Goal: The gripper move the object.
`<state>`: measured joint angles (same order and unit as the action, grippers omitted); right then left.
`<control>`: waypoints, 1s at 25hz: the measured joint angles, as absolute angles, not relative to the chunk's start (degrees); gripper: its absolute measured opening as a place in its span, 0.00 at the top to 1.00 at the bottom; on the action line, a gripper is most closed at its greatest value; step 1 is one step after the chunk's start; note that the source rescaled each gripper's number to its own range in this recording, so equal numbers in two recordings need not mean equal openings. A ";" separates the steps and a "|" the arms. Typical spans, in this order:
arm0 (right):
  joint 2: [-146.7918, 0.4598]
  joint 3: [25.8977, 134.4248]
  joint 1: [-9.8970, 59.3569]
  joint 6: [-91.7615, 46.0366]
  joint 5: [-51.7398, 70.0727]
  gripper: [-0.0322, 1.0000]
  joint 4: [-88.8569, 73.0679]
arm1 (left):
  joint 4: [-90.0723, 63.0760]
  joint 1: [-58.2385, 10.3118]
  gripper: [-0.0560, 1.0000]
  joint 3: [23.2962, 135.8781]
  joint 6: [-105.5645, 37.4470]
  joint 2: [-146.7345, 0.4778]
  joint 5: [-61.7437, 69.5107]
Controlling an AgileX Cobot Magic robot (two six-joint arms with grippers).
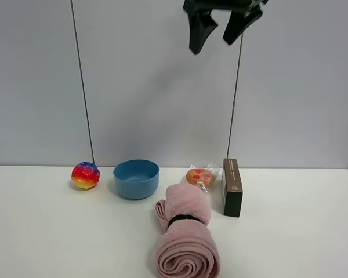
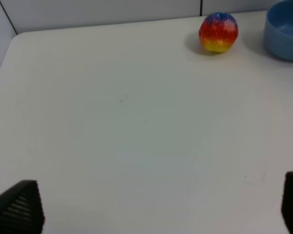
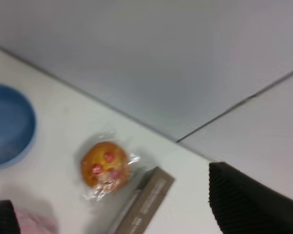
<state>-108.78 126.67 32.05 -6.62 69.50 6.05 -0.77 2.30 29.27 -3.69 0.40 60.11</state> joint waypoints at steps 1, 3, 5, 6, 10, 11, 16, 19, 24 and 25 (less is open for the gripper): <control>-107.17 126.67 31.84 -6.62 69.50 0.25 6.17 | -0.77 2.30 0.00 29.27 -3.69 0.40 60.11; -104.34 126.67 31.48 -6.62 69.61 0.25 6.61 | -0.77 2.30 0.00 29.27 -3.69 0.40 60.11; -101.16 125.23 30.82 -6.39 69.60 0.25 7.88 | -0.77 2.30 0.00 29.27 -3.69 0.40 60.11; -99.57 123.52 30.42 -6.14 69.55 0.25 8.44 | -0.77 2.30 0.00 29.27 -3.69 0.40 60.11; -88.76 109.81 29.06 -4.30 67.54 0.25 11.09 | -0.77 2.30 0.00 29.27 -3.69 0.40 60.11; -84.88 104.47 28.91 -3.63 65.76 0.25 11.52 | -0.77 2.30 0.00 29.27 -3.69 0.40 60.11; -64.82 77.24 28.83 3.44 56.87 0.19 15.38 | -0.77 2.30 0.00 29.27 -3.69 0.40 60.11; -54.07 64.78 28.83 9.64 57.21 0.06 16.20 | -0.77 2.30 0.00 29.27 -3.69 0.40 60.11; -38.91 51.68 26.98 12.58 62.16 0.01 13.25 | -0.77 2.30 0.00 29.27 -3.69 0.40 60.11; -35.93 50.04 25.93 12.58 62.86 0.01 12.18 | -0.77 2.30 0.00 29.27 -3.69 0.40 60.11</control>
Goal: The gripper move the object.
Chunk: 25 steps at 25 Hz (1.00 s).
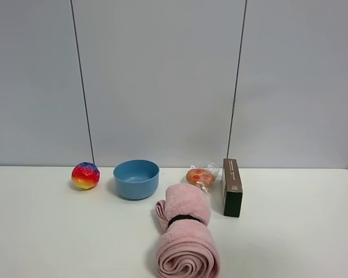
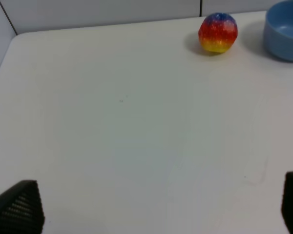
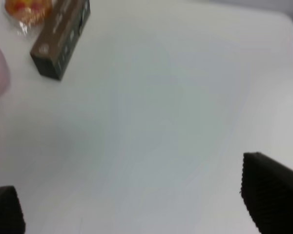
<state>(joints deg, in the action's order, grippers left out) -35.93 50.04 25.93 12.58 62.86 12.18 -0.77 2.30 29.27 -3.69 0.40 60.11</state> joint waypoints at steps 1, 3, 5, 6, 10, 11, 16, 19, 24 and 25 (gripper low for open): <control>-33.06 48.17 24.41 12.58 63.65 0.01 11.08 | -0.77 2.30 0.00 29.27 -3.69 0.40 60.11; -28.20 44.91 20.92 11.83 64.78 0.01 8.90 | -0.77 2.30 0.00 29.27 -3.69 0.40 60.11; -23.47 41.63 17.96 10.91 65.40 0.01 7.00 | -0.77 2.30 0.00 29.27 -3.69 0.40 60.11; -21.70 40.16 16.65 10.49 65.70 0.01 5.89 | -0.77 2.30 0.00 29.27 -3.69 0.40 60.11; -14.92 35.65 13.41 10.01 66.22 0.01 3.06 | -0.77 2.30 0.00 29.27 -3.69 0.40 60.11; -13.41 34.89 12.85 10.01 66.22 0.01 2.81 | -0.77 2.30 0.00 29.27 -3.69 0.40 60.11; -6.72 30.75 8.76 9.95 65.10 0.01 0.00 | -0.77 2.30 0.00 29.27 -3.69 0.40 60.11; -3.36 29.36 6.11 9.77 62.03 0.01 -1.82 | -0.77 2.30 0.00 29.27 -3.69 0.40 60.11; 0.14 28.79 2.18 7.17 60.78 0.01 -4.84 | -0.77 2.30 0.00 29.27 -3.69 0.40 60.11; 0.14 28.79 1.48 7.07 60.67 0.01 -4.90 | -0.77 2.30 0.00 29.27 -3.69 0.40 60.11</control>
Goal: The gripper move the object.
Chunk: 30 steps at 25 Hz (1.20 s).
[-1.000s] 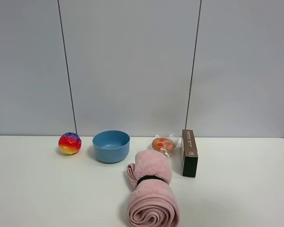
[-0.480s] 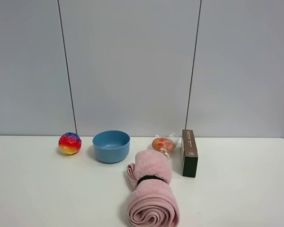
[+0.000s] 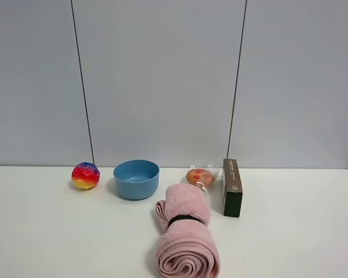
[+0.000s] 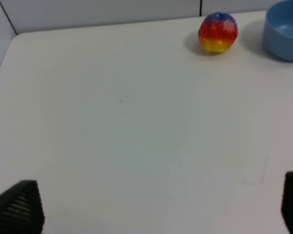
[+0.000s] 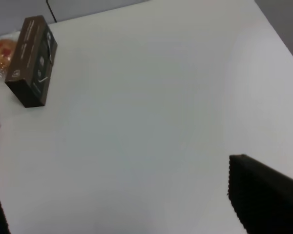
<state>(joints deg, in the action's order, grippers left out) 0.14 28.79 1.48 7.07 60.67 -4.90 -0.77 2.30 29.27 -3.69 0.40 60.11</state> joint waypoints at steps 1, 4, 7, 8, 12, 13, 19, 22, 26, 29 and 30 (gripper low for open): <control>0.14 28.79 0.66 7.01 60.62 0.01 -4.97 | -0.77 2.30 0.00 29.27 -3.69 0.40 60.11; 0.14 28.79 -1.31 6.96 60.62 0.01 -5.03 | -0.77 2.30 0.00 29.27 -3.69 0.40 60.11; 0.14 28.79 -1.72 6.96 60.62 0.01 -5.03 | -0.77 2.30 0.00 29.27 -3.69 0.40 60.11; 0.14 28.79 -1.72 6.96 60.62 0.01 -5.04 | -0.77 2.30 0.00 29.27 -3.69 0.40 60.11; 0.14 28.79 -1.72 6.96 60.62 0.01 -5.09 | -0.77 2.30 0.00 29.27 -3.69 0.40 60.11; 0.14 28.79 -1.72 6.96 60.62 0.01 -5.09 | -0.77 2.30 0.00 29.27 -3.69 0.40 60.11; 0.14 28.79 -1.72 6.96 60.62 0.01 -5.09 | -0.77 2.30 0.00 29.27 -3.69 0.40 60.11; 0.14 28.79 -1.72 6.96 60.62 0.01 -5.36 | -0.77 2.30 0.00 29.27 -3.69 0.40 60.11; 0.14 28.79 -1.72 6.96 60.62 0.01 -5.38 | -0.77 2.30 0.00 29.27 -3.69 0.40 60.11; 0.14 28.79 -1.72 6.96 60.62 0.01 -5.42 | -0.77 2.30 0.00 29.27 -3.69 0.40 60.11; 0.14 28.79 -1.72 6.96 60.62 0.01 -5.42 | -0.77 2.30 0.00 29.27 -3.69 0.40 60.11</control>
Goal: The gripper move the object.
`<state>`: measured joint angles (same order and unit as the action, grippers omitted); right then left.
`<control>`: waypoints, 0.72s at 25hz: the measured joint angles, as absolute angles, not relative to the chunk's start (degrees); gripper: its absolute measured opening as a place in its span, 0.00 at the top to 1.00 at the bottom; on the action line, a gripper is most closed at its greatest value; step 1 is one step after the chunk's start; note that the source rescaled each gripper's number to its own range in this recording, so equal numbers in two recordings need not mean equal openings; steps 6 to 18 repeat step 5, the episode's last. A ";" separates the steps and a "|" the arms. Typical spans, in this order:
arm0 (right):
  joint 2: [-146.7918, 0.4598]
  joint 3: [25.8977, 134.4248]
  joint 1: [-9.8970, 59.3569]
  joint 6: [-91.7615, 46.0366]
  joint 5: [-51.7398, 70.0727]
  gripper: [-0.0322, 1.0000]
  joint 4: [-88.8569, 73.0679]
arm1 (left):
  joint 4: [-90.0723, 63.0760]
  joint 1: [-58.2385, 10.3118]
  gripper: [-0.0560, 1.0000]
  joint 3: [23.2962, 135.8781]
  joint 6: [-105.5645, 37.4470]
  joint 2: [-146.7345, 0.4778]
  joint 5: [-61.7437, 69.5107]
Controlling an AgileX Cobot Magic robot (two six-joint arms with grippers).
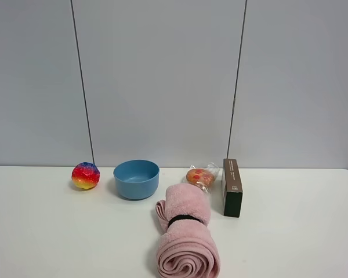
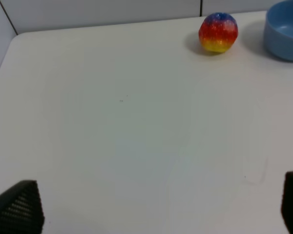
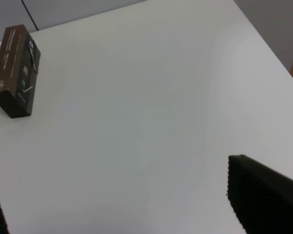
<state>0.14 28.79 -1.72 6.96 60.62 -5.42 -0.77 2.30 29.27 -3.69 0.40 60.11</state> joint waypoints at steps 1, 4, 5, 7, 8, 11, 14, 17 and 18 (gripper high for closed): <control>0.14 28.79 -1.72 6.96 60.62 0.01 -5.42 | -0.77 2.30 0.00 29.27 -3.69 0.40 60.11; 0.14 28.79 -1.72 6.96 60.62 0.01 -5.42 | -0.77 2.30 0.00 29.27 -3.69 0.40 60.11; 0.14 28.79 -1.72 6.96 60.62 0.01 -5.42 | -0.77 2.30 0.00 29.27 -3.69 0.40 60.11; 0.14 28.79 -1.72 6.96 60.62 0.01 -5.42 | -0.77 2.30 0.00 29.27 -3.69 0.40 60.11; 0.14 28.79 -1.72 6.96 60.62 0.01 -5.42 | -0.77 2.30 0.00 29.27 -3.69 0.40 60.11; 0.14 28.79 -1.72 6.96 60.62 0.01 -5.42 | -0.77 2.30 0.00 29.27 -3.69 0.40 60.11; 0.14 28.79 -1.72 6.96 60.62 0.01 -5.42 | -0.77 2.30 0.00 29.27 -3.69 0.40 60.11; 0.14 28.79 -1.72 6.96 60.62 0.01 -5.42 | -0.77 2.30 0.00 29.27 -3.69 0.40 60.11; 0.14 28.79 -1.72 6.96 60.62 0.01 -5.42 | -0.77 2.30 0.00 29.27 -3.69 0.40 60.11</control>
